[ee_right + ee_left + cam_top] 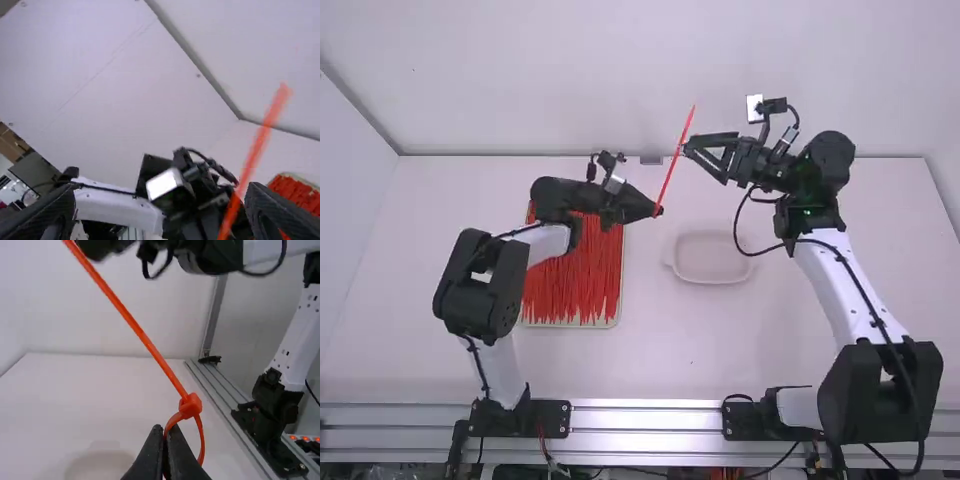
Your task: Fasten the cable tie
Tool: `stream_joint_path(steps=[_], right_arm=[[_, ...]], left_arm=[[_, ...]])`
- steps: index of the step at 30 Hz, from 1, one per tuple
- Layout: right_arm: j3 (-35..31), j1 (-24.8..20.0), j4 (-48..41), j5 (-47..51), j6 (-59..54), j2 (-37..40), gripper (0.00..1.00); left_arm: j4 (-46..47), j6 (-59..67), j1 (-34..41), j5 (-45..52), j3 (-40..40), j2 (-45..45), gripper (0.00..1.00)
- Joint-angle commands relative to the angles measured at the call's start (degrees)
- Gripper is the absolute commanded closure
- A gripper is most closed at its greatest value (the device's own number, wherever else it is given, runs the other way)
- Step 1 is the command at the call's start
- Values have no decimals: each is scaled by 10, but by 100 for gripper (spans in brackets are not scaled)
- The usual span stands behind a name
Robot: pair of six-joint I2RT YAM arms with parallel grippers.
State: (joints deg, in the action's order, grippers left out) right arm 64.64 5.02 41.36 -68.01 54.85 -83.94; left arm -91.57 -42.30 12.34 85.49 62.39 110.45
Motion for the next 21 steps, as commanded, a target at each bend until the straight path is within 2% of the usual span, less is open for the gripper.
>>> stream_joint_path(steps=[1,6,13,15,17,19,21], right_arm=[[-24,10,8,-5,-24,0,11],[-61,23,36,9,-24,0,12],[-82,46,35,20,-29,0,23],[-82,50,32,20,-43,0,30],[-82,57,33,21,-55,0,48],[-82,64,35,20,-54,0,56],[-82,71,34,20,-55,0,59]], left_arm=[[-5,-34,-5,4,21,-1,98],[-4,-63,2,6,49,-1,98],[-2,-64,4,4,73,-1,98],[-2,-66,4,4,75,-1,98],[-4,-78,4,-9,75,-1,98],[-4,-77,4,-11,75,-1,98],[-5,-74,4,-11,75,-1,98]])
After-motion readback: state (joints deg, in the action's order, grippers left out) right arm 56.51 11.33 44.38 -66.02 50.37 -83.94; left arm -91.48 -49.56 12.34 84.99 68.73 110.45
